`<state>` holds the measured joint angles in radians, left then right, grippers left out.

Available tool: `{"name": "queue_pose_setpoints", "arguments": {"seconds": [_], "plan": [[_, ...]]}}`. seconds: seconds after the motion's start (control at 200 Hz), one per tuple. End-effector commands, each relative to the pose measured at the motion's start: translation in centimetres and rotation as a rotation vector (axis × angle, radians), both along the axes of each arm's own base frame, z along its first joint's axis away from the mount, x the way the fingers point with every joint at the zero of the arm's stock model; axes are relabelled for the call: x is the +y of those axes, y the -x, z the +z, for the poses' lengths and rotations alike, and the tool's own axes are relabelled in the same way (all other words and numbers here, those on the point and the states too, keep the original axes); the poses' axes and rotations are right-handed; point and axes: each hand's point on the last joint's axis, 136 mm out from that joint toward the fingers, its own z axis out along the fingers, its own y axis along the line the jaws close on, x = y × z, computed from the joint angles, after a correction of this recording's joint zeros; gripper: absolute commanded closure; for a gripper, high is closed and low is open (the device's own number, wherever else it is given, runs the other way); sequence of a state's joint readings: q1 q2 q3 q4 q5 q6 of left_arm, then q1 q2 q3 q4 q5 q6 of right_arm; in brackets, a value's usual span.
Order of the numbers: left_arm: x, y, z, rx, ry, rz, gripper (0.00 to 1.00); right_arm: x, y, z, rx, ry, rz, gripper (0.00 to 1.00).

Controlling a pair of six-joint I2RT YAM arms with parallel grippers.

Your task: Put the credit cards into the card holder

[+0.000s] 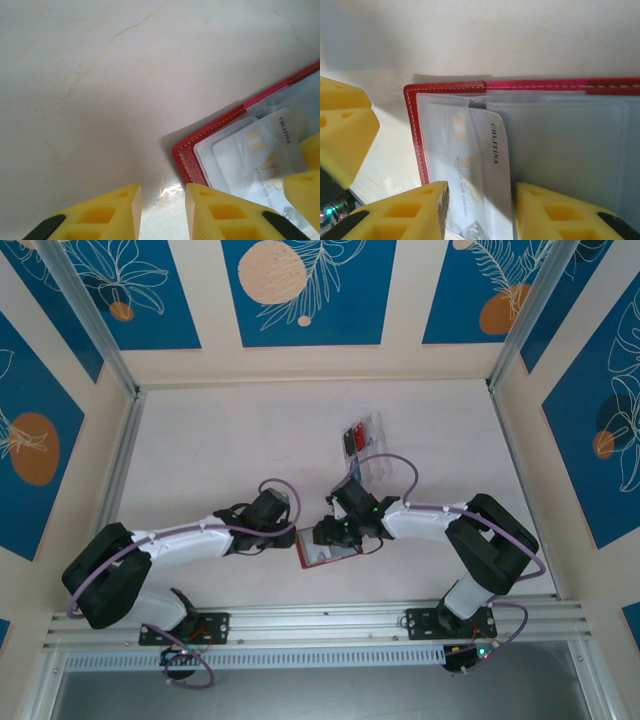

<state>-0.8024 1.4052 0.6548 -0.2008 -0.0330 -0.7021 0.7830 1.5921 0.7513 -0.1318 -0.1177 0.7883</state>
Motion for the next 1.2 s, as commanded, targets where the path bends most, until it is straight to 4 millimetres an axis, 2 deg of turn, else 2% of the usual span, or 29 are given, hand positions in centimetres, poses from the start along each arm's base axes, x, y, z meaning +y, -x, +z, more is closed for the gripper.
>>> {"name": "queue_pose_setpoints", "arguments": {"seconds": [0.0, 0.12, 0.245, 0.43, 0.655, 0.955, 1.195], "plan": [[0.0, 0.4, -1.2, 0.038, -0.002, -0.016, 0.76, -1.1, 0.6, 0.6, 0.002, 0.056, 0.038, 0.57], [-1.0, 0.5, -1.3, 0.044, 0.026, -0.049, 0.78, -1.2, 0.4, 0.8, 0.004, 0.07, 0.046, 0.55], [-1.2, 0.4, -1.5, 0.049, 0.018, -0.055, 0.78, -1.9, -0.3, 1.3, -0.022, 0.082, 0.017, 0.58], [-1.1, 0.5, -2.1, 0.063, 0.001, -0.052, 0.8, -1.9, -0.8, 1.7, -0.042, 0.094, 0.024, 0.85], [-0.9, 0.7, -2.6, 0.072, -0.011, -0.047, 0.8, -1.8, -1.6, 1.7, -0.056, 0.123, 0.031, 0.99], [-0.7, 0.9, -2.8, 0.076, -0.015, -0.046, 0.8, -2.0, -1.6, -0.3, -0.035, 0.196, 0.039, 1.0], [-1.0, 0.9, -2.9, 0.078, -0.013, -0.053, 0.8, -0.4, -0.8, -0.5, -0.021, 0.166, 0.073, 1.0]]}}
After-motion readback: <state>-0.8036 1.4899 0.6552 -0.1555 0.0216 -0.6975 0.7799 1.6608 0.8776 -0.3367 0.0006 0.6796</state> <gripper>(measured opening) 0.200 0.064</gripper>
